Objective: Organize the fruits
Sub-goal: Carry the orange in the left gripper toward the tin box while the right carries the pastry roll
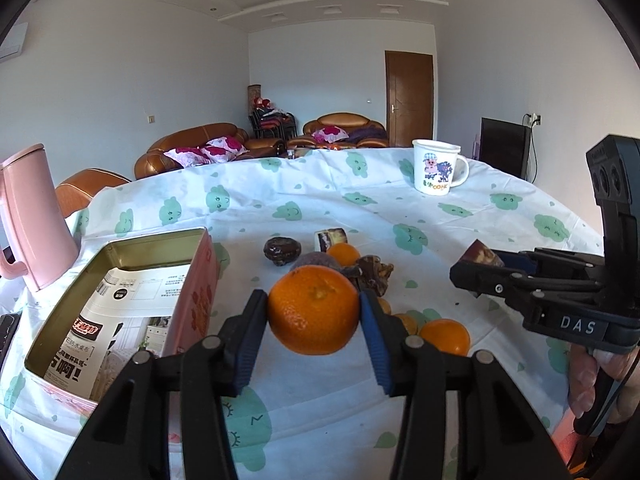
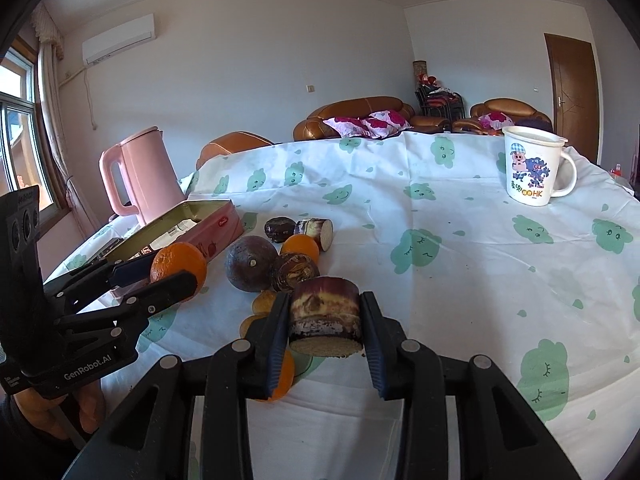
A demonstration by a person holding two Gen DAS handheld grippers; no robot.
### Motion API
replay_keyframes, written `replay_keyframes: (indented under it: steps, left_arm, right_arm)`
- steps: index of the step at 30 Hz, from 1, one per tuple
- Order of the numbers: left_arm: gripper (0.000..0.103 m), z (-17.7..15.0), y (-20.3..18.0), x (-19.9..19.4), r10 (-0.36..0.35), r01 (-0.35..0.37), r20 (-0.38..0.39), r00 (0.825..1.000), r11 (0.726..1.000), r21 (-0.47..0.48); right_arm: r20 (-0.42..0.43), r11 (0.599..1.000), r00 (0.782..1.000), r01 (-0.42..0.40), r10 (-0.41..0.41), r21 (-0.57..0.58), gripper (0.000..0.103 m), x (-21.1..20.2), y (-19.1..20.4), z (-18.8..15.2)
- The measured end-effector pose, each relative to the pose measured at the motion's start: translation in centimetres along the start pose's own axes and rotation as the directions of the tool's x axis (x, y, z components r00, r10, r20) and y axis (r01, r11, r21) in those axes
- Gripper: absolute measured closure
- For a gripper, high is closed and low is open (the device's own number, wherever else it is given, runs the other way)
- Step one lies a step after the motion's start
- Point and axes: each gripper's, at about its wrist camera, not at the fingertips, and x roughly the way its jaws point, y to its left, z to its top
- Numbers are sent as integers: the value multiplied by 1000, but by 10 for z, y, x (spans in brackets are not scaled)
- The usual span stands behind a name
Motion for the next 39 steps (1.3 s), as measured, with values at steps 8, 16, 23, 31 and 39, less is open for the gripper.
replay_keyframes:
  steps: [8, 16, 23, 31, 39]
  left_arm:
    - [54, -1, 3, -8, 7, -6, 48, 999, 1000, -21]
    - [54, -3, 4, -14, 11, -8, 86, 996, 999, -34]
    - [55, -4, 3, -20, 22, -18, 121, 992, 999, -35]
    - [55, -5, 5, -27, 40, -32, 165, 985, 998, -49]
    - [55, -5, 1, -34, 69, -63, 215, 974, 997, -34]
  right_arm:
    - [69, 1000, 998, -4, 6, -23, 67, -10, 3, -2]
    - [130, 999, 991, -17, 23, -48, 67, -20, 6, -5]
    - [181, 997, 983, -26, 39, -73, 67, -27, 9, -8]
    - [253, 994, 966, -24, 50, -104, 67, -38, 13, -14]
    - [307, 993, 951, -11, 47, -118, 67, -46, 16, -17]
